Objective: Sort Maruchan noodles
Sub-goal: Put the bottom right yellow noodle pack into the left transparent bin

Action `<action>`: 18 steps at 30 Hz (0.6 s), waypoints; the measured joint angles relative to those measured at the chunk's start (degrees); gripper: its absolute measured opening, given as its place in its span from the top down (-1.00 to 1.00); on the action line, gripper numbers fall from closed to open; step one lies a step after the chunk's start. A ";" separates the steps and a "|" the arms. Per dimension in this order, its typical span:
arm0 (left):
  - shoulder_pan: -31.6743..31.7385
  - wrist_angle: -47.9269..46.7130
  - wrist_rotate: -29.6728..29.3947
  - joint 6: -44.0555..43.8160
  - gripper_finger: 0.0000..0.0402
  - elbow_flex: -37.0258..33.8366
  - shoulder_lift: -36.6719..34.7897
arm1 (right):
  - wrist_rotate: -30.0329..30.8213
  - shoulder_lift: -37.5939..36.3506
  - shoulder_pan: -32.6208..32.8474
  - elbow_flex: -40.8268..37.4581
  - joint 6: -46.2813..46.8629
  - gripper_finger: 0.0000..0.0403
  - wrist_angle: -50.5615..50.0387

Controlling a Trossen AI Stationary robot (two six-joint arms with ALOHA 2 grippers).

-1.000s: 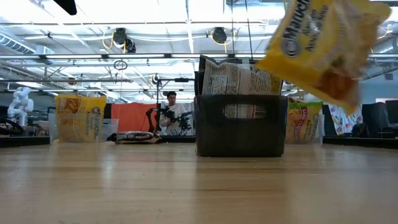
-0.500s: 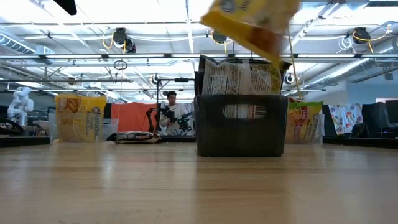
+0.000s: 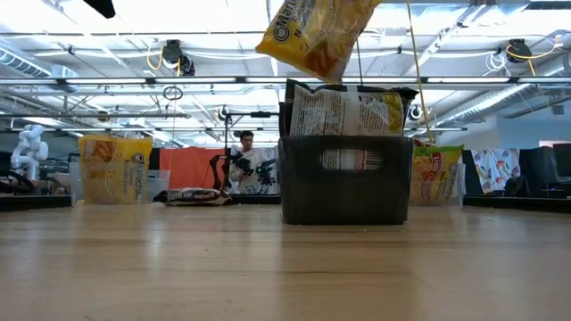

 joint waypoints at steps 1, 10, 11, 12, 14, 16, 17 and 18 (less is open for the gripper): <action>-0.30 -0.68 -0.86 -0.87 0.89 0.00 -0.60 | -0.82 0.25 -0.70 0.00 -0.56 1.00 0.78; -1.25 -3.92 -6.24 -1.81 0.89 0.02 -4.49 | -7.39 4.08 -5.01 -0.02 -2.96 1.00 6.53; -1.25 -4.36 -6.46 -2.56 0.89 0.02 -4.81 | -8.33 4.66 -5.44 -0.02 -3.09 1.00 7.21; -1.25 -4.38 -6.71 -2.74 0.89 0.02 -5.34 | -8.96 5.23 -5.80 -0.02 -3.16 1.00 7.61; -1.20 -4.35 -6.83 -2.48 0.89 0.02 -6.41 | -10.44 6.52 -6.59 -0.02 -3.31 1.00 9.32; -1.20 -4.33 -6.96 -2.63 0.89 0.02 -7.19 | -11.84 7.50 -7.25 -0.06 -3.43 1.00 10.93; -1.20 -4.30 -7.10 -2.65 0.89 0.02 -7.59 | -12.34 8.14 -7.58 0.09 -3.56 1.00 11.92; -1.20 -4.24 -7.18 -2.65 0.89 0.02 -7.94 | -13.19 8.69 -7.94 0.76 -3.64 1.00 12.31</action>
